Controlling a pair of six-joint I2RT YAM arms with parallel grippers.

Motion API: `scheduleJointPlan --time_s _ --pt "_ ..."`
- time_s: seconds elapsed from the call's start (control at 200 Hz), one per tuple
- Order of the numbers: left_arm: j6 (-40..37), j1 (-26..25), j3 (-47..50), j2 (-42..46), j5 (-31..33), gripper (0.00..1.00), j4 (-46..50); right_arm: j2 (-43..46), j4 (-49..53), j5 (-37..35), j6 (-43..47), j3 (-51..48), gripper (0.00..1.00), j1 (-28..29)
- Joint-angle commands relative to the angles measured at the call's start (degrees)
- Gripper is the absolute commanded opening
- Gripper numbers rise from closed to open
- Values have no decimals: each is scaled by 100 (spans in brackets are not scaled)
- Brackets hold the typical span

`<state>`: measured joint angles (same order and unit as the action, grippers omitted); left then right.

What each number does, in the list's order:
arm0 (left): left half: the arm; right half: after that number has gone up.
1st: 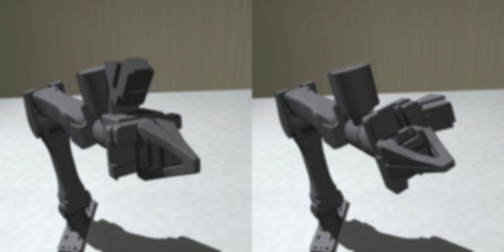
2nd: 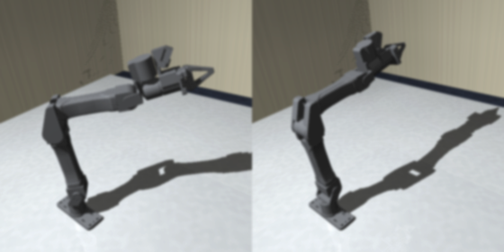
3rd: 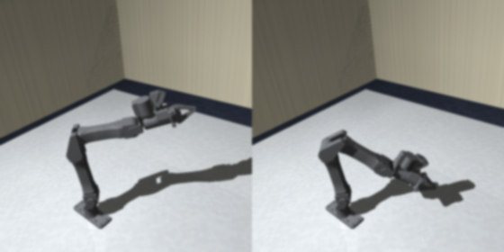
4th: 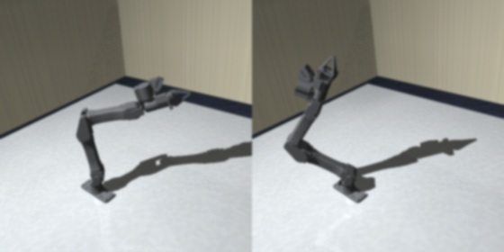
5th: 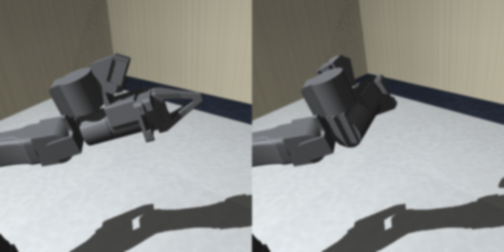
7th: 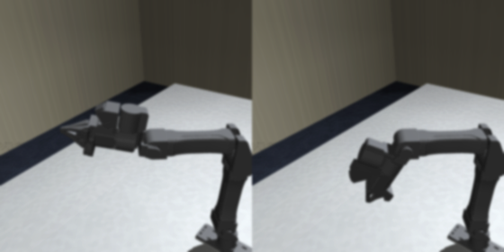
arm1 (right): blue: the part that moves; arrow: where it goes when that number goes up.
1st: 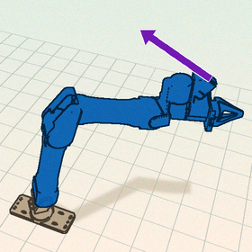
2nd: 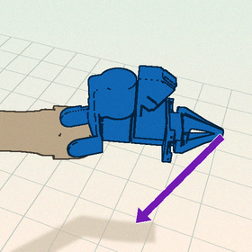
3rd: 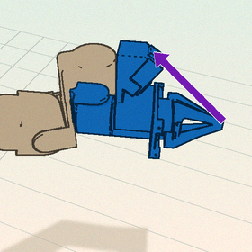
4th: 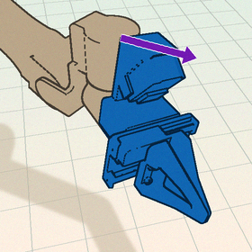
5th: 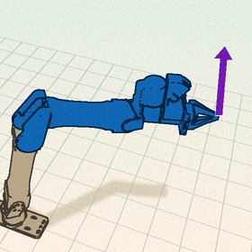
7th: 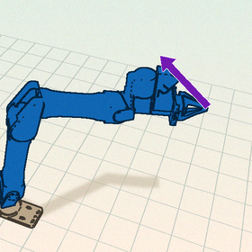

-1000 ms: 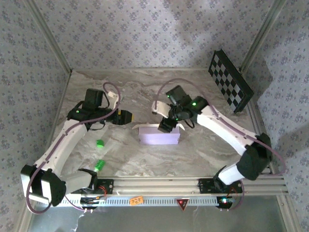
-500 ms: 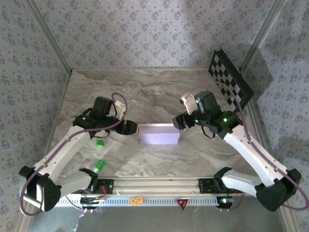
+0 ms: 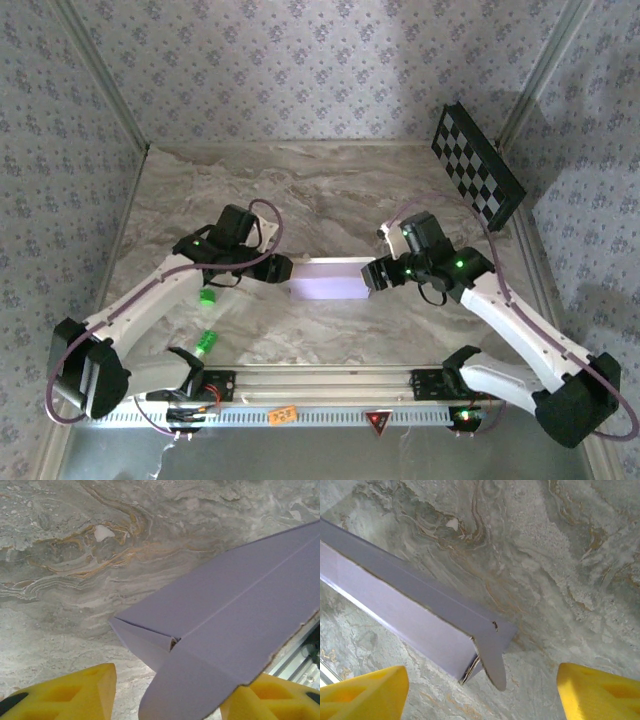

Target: Fold the paper box

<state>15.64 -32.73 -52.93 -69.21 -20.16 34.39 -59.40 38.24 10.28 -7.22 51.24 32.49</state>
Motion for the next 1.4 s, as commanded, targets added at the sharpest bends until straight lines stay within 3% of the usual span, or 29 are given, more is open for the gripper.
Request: scheduleJointPlan --time_s 0.0,0.395,0.75,1.049,1.159,1.264,1.394 --pt "132 -41 -139 -5 161 54 -111 -150 -214 -13 -213 -2 76 -30" --pt "242 -51 -19 -90 77 44 -336 -395 -354 -23 -271 -68 63 -49" --pt "273 -79 196 -172 62 25 -168 -452 -353 14 -378 -675 47 -93" --pt "331 -86 490 128 87 22 -52 -240 -353 2 -438 -945 44 -128" --pt "175 -89 178 282 209 31 59 -201 -355 -9 -429 -824 46 -128" --pt "-72 -88 -198 494 453 50 163 -132 -357 16 -420 -658 51 -123" --pt "-748 -79 -558 676 239 71 189 21 -353 59 -361 -425 57 -137"
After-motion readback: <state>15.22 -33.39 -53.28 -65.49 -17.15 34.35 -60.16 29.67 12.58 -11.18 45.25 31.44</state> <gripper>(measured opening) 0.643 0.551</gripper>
